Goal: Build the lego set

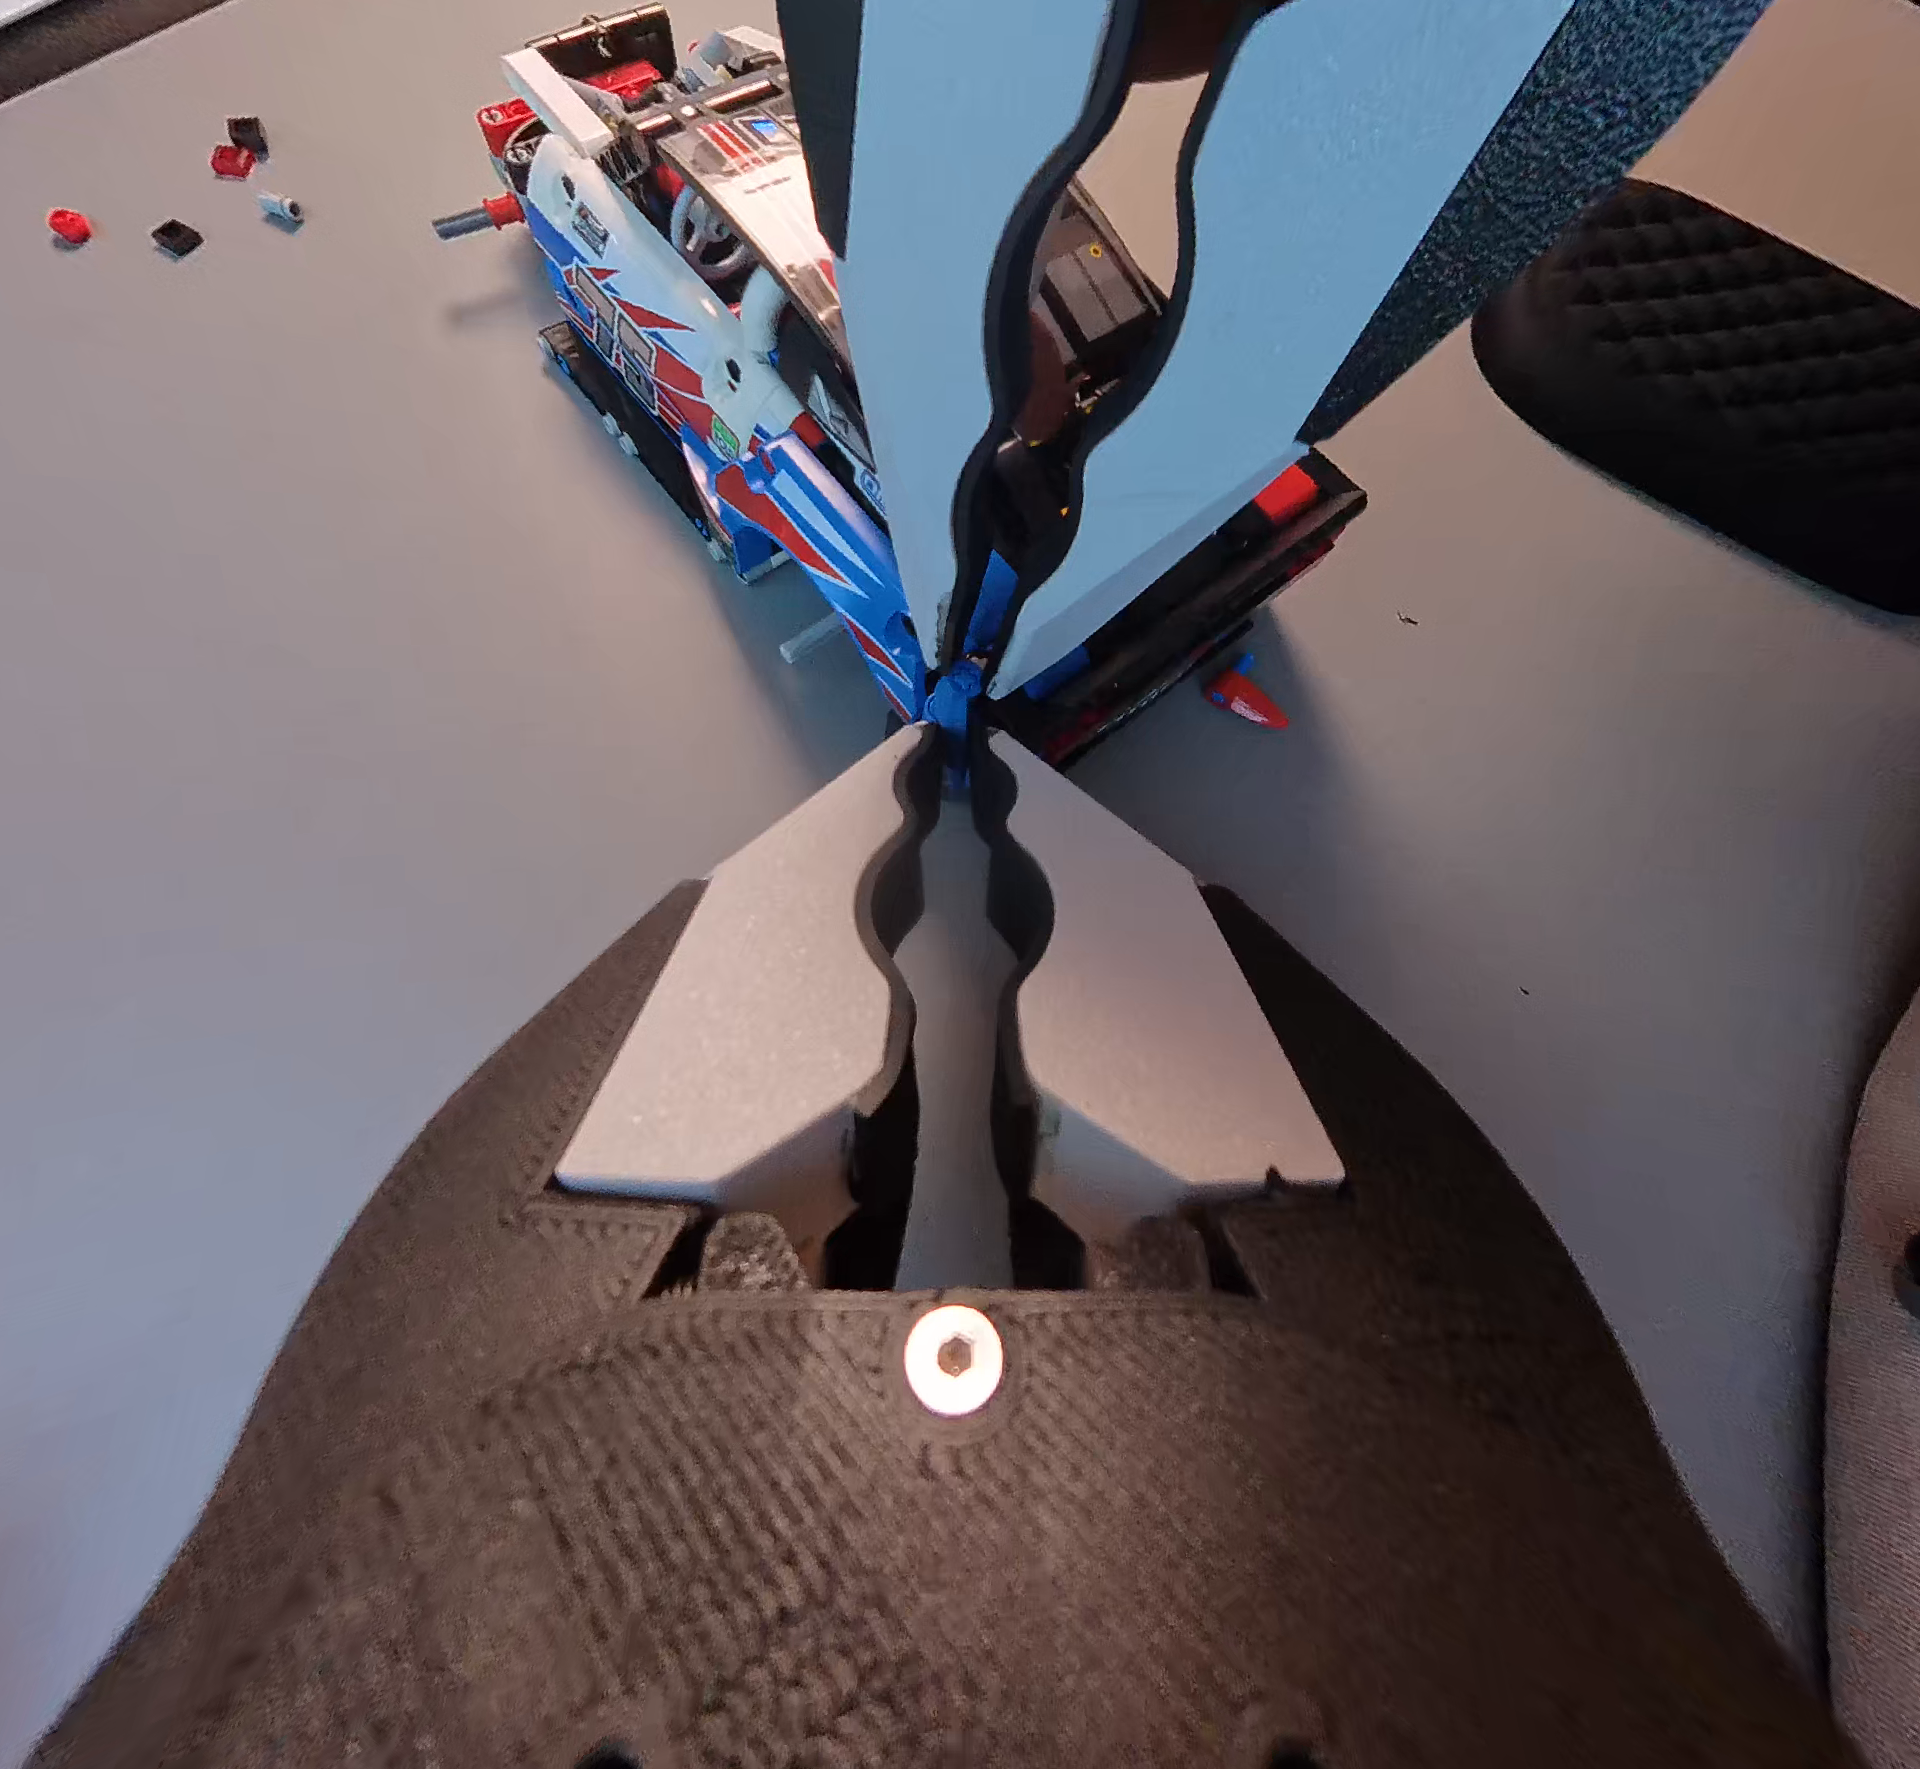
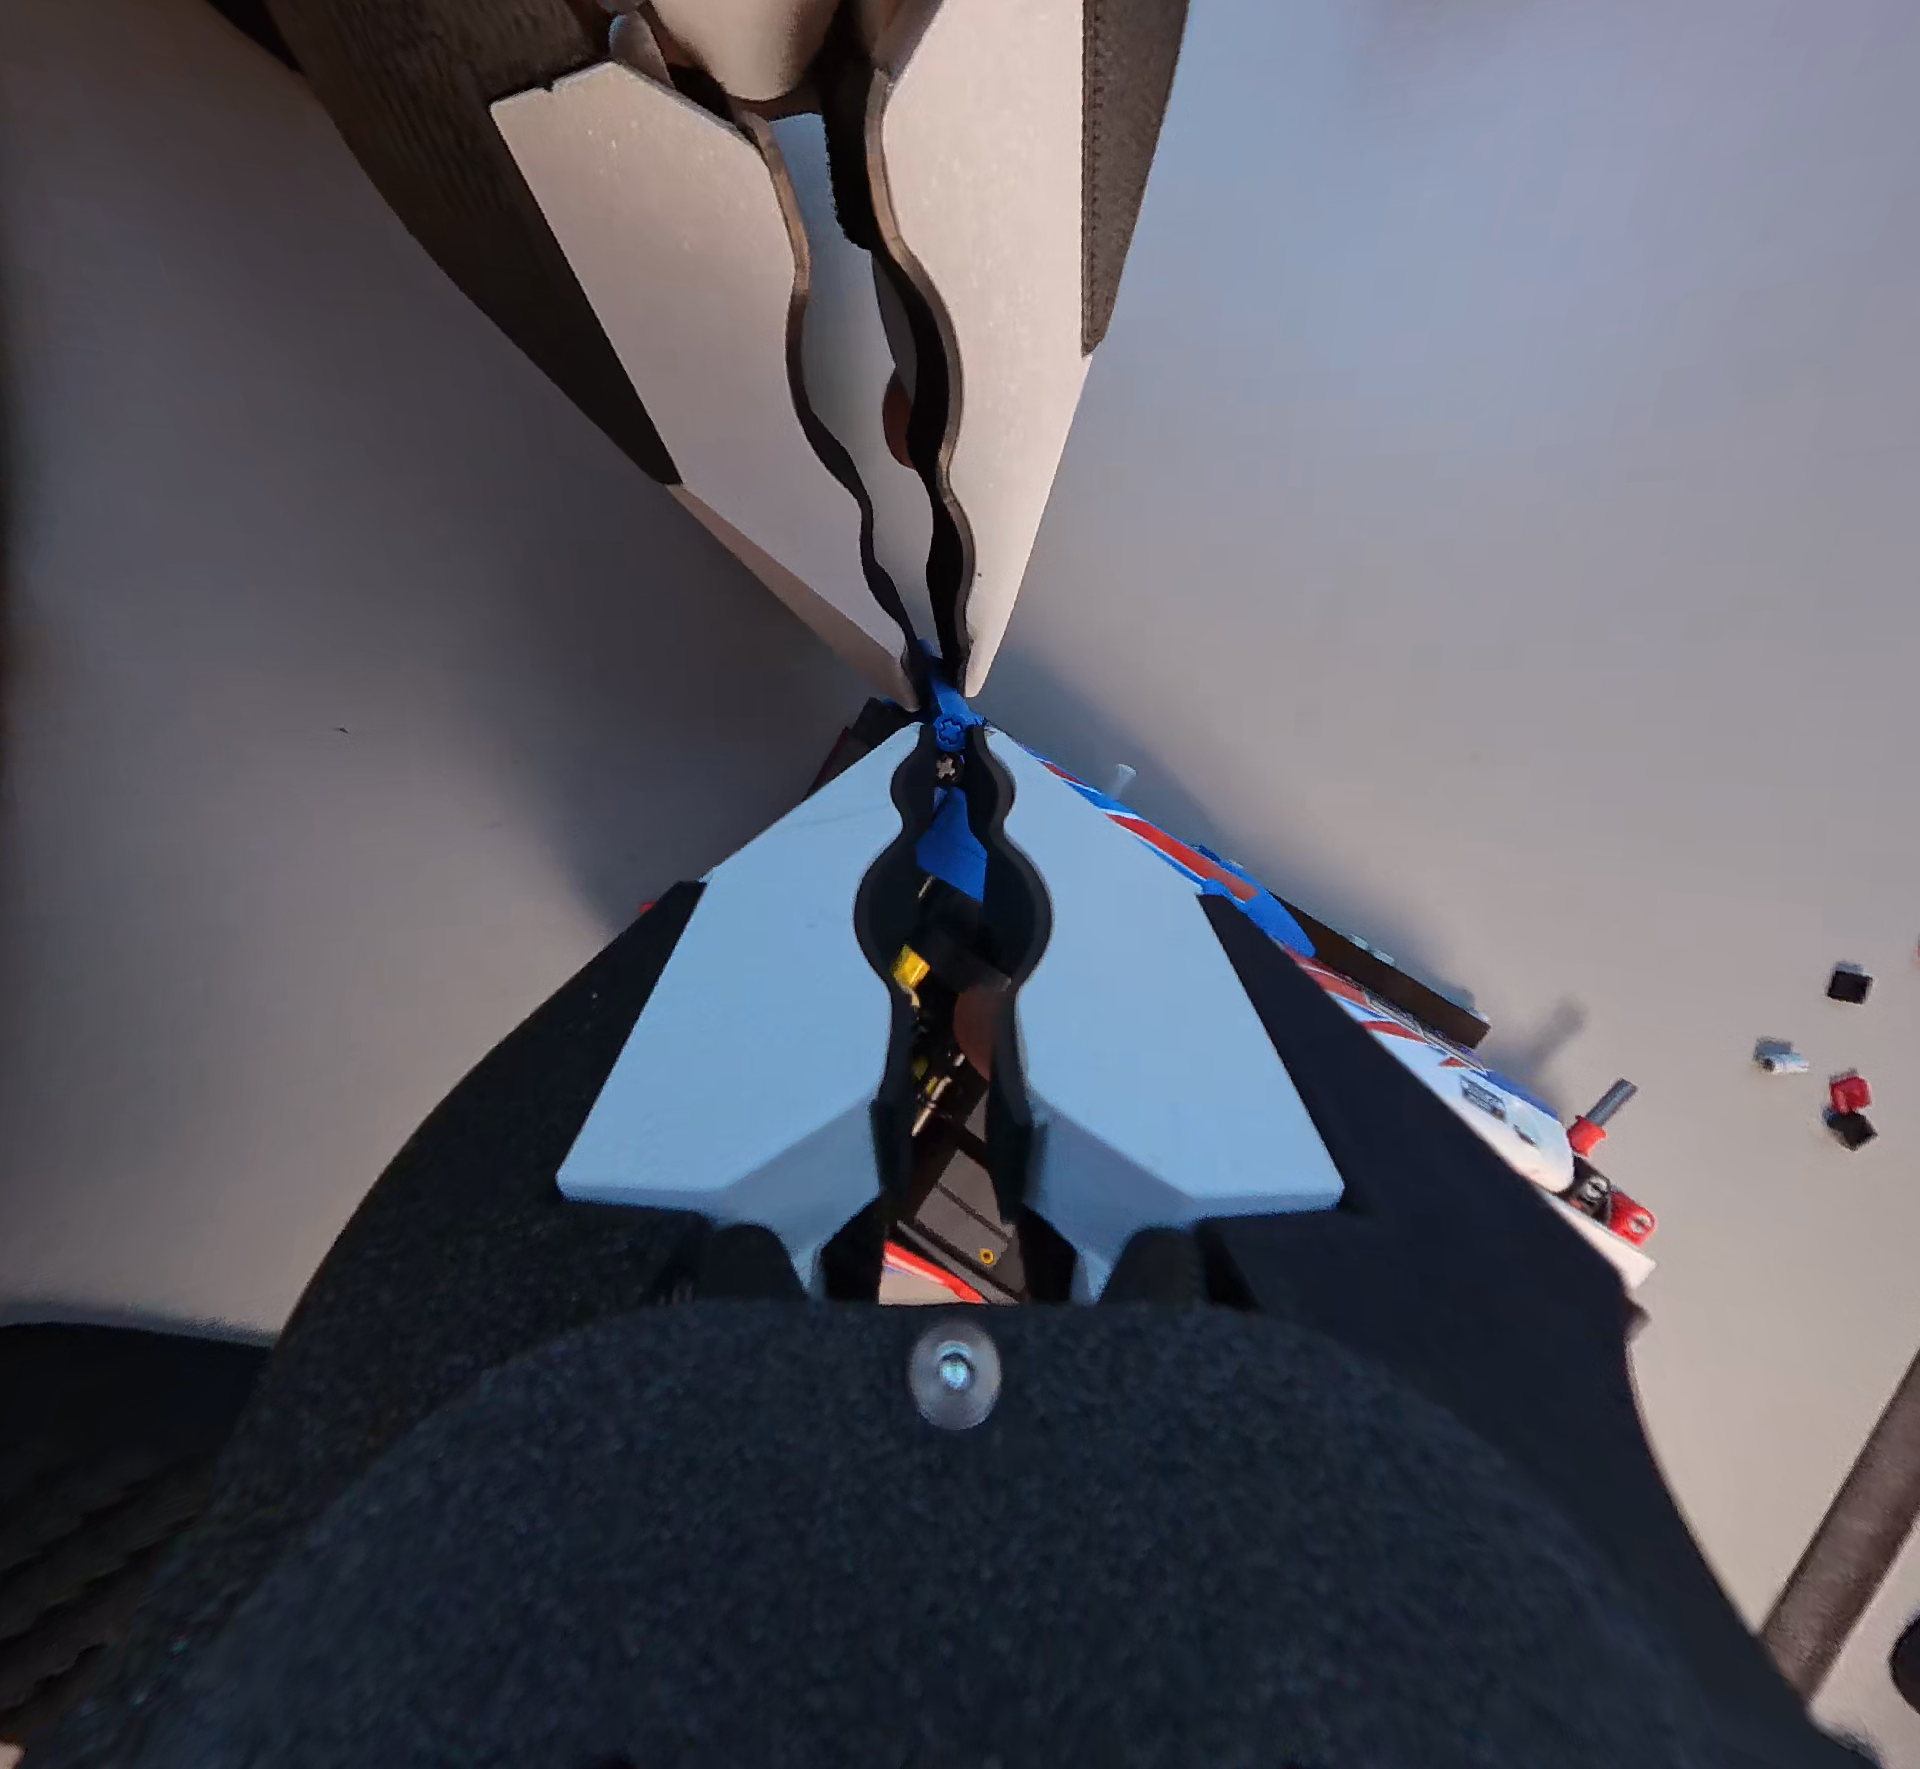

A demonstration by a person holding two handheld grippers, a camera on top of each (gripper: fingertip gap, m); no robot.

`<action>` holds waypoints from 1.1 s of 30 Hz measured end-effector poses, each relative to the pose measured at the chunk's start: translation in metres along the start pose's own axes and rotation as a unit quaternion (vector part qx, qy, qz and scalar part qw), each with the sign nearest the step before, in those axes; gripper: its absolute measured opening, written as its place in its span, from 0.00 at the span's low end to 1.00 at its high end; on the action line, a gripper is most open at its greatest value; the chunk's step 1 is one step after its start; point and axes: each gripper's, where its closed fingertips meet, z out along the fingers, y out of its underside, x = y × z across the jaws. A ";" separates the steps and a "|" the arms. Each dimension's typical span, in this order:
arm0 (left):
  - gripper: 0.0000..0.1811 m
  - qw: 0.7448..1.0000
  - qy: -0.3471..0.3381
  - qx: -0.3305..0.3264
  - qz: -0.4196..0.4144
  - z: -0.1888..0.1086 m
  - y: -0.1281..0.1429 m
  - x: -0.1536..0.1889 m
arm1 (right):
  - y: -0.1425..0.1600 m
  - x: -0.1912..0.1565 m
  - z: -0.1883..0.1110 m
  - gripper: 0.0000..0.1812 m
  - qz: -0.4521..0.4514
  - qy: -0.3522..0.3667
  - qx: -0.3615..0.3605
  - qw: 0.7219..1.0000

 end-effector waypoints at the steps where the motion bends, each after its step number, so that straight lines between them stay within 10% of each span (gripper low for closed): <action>1: 0.01 1.000 0.001 0.001 -0.002 0.000 -0.001 0.000 | 0.001 0.001 0.000 0.01 0.007 -0.004 -0.001 1.000; 33: 0.02 0.998 0.051 0.003 -0.044 0.007 -0.011 -0.004 | 0.010 0.008 -0.004 0.02 0.093 -0.047 -0.005 0.995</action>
